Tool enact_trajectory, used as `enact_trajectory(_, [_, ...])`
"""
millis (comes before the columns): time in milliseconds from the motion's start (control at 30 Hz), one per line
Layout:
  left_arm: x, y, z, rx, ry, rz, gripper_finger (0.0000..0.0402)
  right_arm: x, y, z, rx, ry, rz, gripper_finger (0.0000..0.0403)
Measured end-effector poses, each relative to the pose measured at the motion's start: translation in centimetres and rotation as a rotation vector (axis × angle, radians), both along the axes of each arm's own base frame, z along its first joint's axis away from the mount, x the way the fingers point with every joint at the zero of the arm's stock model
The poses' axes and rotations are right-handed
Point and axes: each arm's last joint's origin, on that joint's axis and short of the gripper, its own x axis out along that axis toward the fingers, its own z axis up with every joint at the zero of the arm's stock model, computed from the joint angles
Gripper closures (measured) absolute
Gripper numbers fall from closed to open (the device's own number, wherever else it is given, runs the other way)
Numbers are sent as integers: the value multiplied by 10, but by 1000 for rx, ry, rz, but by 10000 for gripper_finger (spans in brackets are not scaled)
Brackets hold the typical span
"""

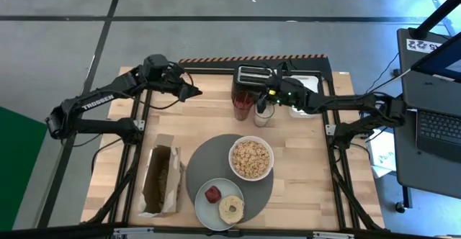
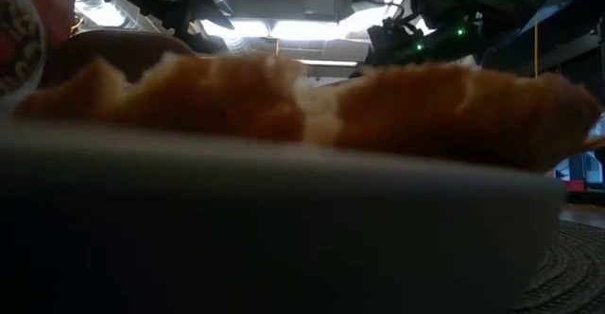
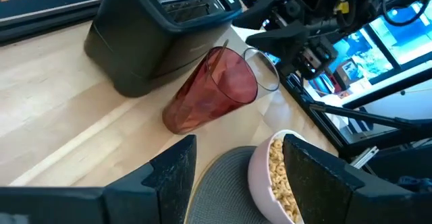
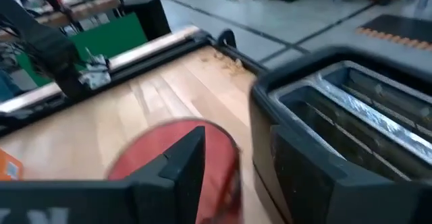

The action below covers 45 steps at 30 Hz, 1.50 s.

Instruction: Arrange a breakfast setting

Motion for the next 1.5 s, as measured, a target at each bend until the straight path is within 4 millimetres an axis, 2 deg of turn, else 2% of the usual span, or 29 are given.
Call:
enact_trajectory(500, [0, 0, 0, 1, 2, 4, 190, -1, -5, -8, 10, 52, 0, 231])
enact_trajectory(700, [0, 0, 0, 5, 5, 12, 190, 16, -10, -1, -12, 62, 63, 230])
enact_trajectory(867, [0, 1, -1, 10, 8, 14, 190, 30, -15, -4, 10, 185, 90, 230])
enact_trajectory(1300, [0, 1, -1, 10, 9, 15, 190, 31, -15, -3, -17, 222, 115, 230])
enact_trajectory(1500, [0, 1, -1, 14, 10, 15, 190, 31, -16, -3, -26, 225, 108, 259])
